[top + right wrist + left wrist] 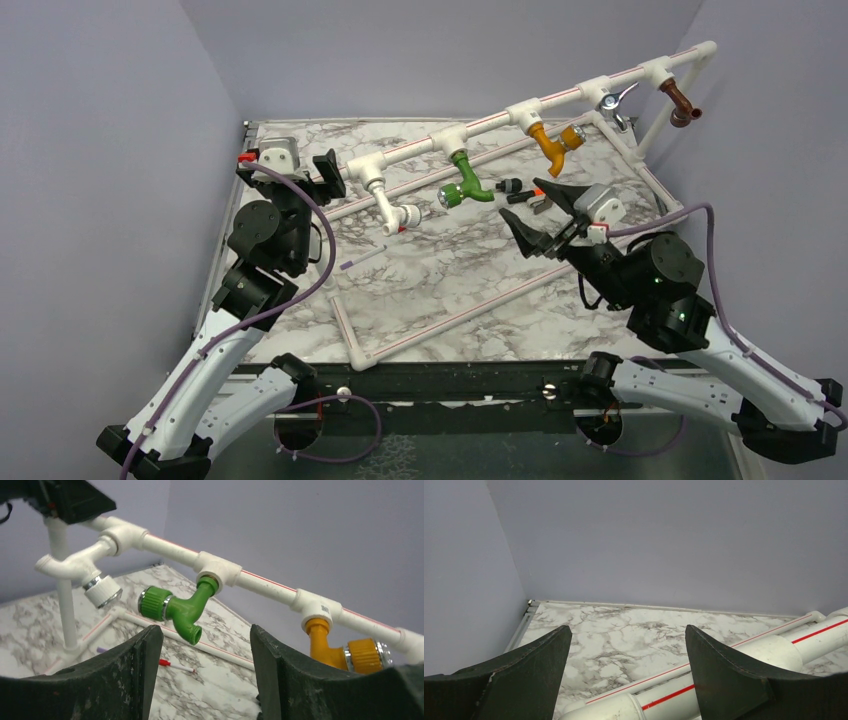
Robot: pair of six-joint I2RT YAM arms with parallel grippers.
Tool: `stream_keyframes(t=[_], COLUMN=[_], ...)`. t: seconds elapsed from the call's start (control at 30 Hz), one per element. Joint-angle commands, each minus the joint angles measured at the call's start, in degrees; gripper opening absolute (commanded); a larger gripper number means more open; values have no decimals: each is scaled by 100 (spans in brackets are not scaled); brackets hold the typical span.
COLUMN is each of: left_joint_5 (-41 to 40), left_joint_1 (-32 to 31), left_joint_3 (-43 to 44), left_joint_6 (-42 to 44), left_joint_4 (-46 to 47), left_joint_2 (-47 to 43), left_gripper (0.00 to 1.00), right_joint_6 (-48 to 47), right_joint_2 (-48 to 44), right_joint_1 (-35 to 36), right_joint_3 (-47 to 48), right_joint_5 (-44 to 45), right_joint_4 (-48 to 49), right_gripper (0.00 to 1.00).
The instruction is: Install the water faucets
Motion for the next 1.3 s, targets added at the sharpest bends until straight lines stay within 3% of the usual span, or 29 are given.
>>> stream_keyframes(t=[0.0, 0.23, 0.5, 1.27], left_joint_5=[265, 255, 264, 281], left_joint_1=[-49, -49, -48, -49], left_joint_3=[-105, -96, -96, -105], left_joint_6=[-5, -2, 10, -1], left_joint_4=[-473, -473, -470, -459], left_joint_2=[142, 133, 145, 141], left_gripper=[84, 84, 84, 84], right_joint_6=[-1580, -3473, -4956, -7616], right_joint_2=[-45, 75, 303, 1351], right_joint_1=[6, 4, 9, 208], right_joint_3=[146, 97, -113, -862], right_joint_5=[-1369, -1386, -1014, 461], right_joint_4=[-841, -1291, -976, 1618], right_gripper=[69, 75, 80, 76])
